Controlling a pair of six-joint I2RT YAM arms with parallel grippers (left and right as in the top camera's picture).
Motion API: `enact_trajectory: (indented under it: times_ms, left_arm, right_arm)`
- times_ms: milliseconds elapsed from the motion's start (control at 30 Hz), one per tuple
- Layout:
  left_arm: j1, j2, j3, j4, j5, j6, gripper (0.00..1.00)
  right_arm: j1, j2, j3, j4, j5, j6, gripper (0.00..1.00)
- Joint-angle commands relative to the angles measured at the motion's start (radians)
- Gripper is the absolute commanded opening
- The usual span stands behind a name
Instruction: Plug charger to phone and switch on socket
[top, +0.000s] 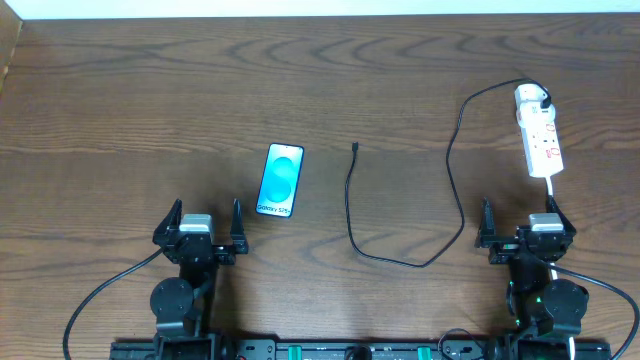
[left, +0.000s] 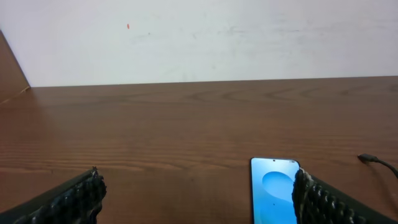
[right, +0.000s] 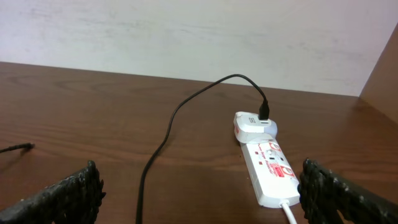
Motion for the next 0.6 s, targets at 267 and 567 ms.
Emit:
enact_trajectory:
  times_ms: [267, 567]
  left_arm:
    - [0.005, -0.006, -0.010, -0.044, 0.013, 0.017, 0.97]
    - [0.005, -0.006, -0.010, -0.044, 0.013, 0.017, 0.97]
  right_arm:
    - [-0.004, -0.005, -0.004, -0.001, 0.005, 0.011, 0.99]
    - [-0.004, -0.005, -0.004, -0.001, 0.005, 0.011, 0.99]
